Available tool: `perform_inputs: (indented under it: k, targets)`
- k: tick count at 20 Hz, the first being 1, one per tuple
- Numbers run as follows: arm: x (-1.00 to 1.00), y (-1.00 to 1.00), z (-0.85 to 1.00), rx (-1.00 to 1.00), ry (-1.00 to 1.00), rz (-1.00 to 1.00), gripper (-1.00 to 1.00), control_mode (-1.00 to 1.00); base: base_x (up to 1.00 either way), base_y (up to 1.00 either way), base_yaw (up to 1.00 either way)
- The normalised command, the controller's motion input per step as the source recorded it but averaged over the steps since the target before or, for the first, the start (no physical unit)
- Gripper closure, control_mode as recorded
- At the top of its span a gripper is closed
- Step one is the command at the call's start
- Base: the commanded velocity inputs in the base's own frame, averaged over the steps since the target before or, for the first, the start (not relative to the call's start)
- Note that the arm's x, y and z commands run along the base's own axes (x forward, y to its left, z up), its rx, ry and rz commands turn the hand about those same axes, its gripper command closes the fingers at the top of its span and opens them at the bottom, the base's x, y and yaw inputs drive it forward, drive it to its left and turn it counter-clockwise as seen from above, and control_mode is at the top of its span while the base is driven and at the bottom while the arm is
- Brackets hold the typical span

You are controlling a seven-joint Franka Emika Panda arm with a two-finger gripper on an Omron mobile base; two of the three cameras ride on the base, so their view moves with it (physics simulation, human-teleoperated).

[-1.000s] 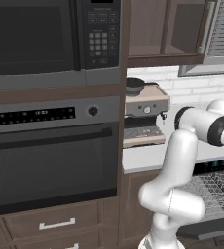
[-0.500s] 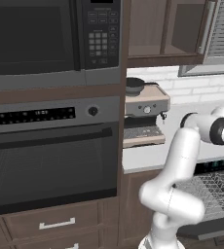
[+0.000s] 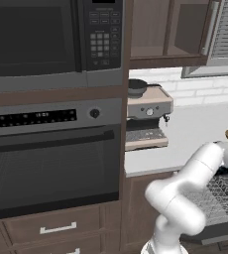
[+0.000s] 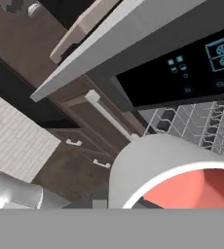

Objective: Pick up the cup and bowl from the counter, place them in the dishwasher, and close the dishwasher door.

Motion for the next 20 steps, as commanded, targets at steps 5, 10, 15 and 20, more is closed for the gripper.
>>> perform_inputs:
  k: [5,10,15,20]
  targets:
    - [0.05,0.23,0.0,0.03,-0.04,-0.01,1.0,-1.0,0.0,0.0,0.0]
    - [0.45,0.53,-0.03,-0.03,0.01,-0.1,1.0,-1.0,0.0,0.0,0.0]
    - [0.49,0.39,-0.23,-0.03,0.05,-0.12,1.0,-1.0,0.0,0.0,0.0]
    - [0.05,0.04,-0.37,-0.1,0.11,-0.1,1.0,-1.0,0.0,0.0,0.0]
